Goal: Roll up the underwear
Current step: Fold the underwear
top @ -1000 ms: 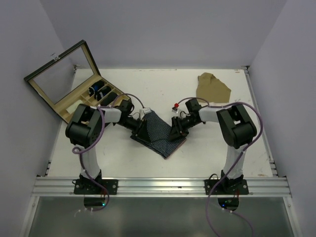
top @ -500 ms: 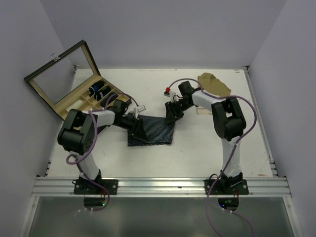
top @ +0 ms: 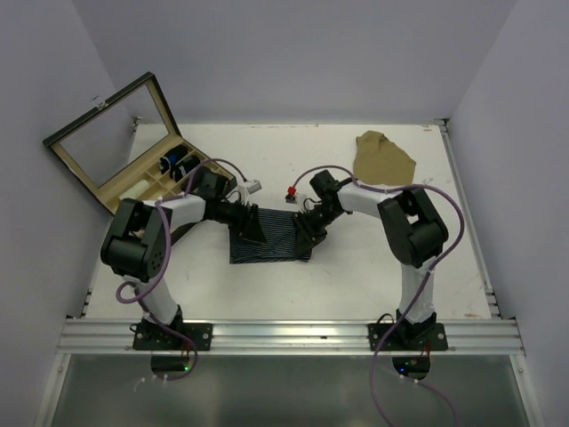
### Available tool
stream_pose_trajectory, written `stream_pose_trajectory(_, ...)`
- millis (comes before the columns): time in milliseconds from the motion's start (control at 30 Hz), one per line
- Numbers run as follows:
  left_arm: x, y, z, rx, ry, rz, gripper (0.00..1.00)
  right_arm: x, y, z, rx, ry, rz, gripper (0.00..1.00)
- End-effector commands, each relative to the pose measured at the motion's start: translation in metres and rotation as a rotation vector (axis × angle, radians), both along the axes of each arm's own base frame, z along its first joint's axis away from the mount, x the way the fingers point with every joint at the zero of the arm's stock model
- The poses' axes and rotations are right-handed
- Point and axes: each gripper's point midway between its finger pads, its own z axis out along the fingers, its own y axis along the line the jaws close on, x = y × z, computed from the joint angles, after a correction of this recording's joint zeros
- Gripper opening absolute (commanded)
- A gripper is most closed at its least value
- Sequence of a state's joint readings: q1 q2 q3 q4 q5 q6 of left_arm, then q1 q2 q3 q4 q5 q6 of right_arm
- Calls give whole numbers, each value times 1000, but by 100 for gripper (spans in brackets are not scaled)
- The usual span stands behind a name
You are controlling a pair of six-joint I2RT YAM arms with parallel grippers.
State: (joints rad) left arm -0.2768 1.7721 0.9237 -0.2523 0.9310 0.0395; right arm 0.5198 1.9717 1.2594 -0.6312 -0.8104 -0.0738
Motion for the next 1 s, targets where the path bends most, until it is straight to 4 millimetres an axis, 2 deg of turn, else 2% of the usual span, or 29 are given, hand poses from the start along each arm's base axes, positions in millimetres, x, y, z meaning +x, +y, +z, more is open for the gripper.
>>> stream_pose_trajectory(0, 2, 16, -19, 88, 12, 29, 57, -4, -13, -30, -74, 53, -16, 35)
stream_pose_trajectory(133, 0, 34, -39, 151, 48, 45, 56, -12, -36, -52, -173, 77, -23, 34)
stream_pose_trajectory(233, -6, 41, -46, 167, 68, 38, 56, -15, -46, -51, -187, 91, -29, 34)
stream_pose_trajectory(367, -14, 38, -38, 128, 49, -13, 56, -14, -44, -30, -153, 46, -17, 34)
stream_pose_trajectory(467, -14, 34, -17, 75, -35, -77, 59, -9, -35, 6, -58, -33, 8, 37)
stream_pose_trajectory(500, -14, 33, -10, 59, -82, -109, 61, -6, -32, 25, -14, -96, 25, 40)
stream_pose_trajectory(533, -13, 29, 7, 23, -132, -127, 64, -5, -29, 38, 20, -132, 41, 42)
stream_pose_trajectory(633, -5, 28, 39, 7, -290, -173, 68, 4, -29, 73, 73, -303, 106, 46)
stream_pose_trajectory(700, -2, 31, 50, 30, -397, -217, 68, 13, -40, 79, 42, -469, 198, 46)
stream_pose_trajectory(733, 1, 35, 57, 77, -473, -225, 69, 16, -46, 89, 34, -563, 227, 47)
stream_pose_trajectory(767, -1, 38, 56, 106, -510, -239, 69, 23, -54, 84, 4, -672, 290, 48)
stream_pose_trajectory(800, -2, 38, 57, 134, -580, -281, 69, 22, -54, 85, -9, -738, 335, 49)
stream_pose_trajectory(833, 1, 44, 63, 191, -660, -291, 69, 21, -55, 92, -14, -820, 378, 49)
stream_pose_trajectory(933, -7, 58, 53, 307, -856, -387, 69, 13, -50, 76, -52, -976, 534, 48)
stream_pose_trajectory(967, -7, 63, 50, 344, -946, -447, 68, 12, -48, 64, -61, -1013, 571, 47)
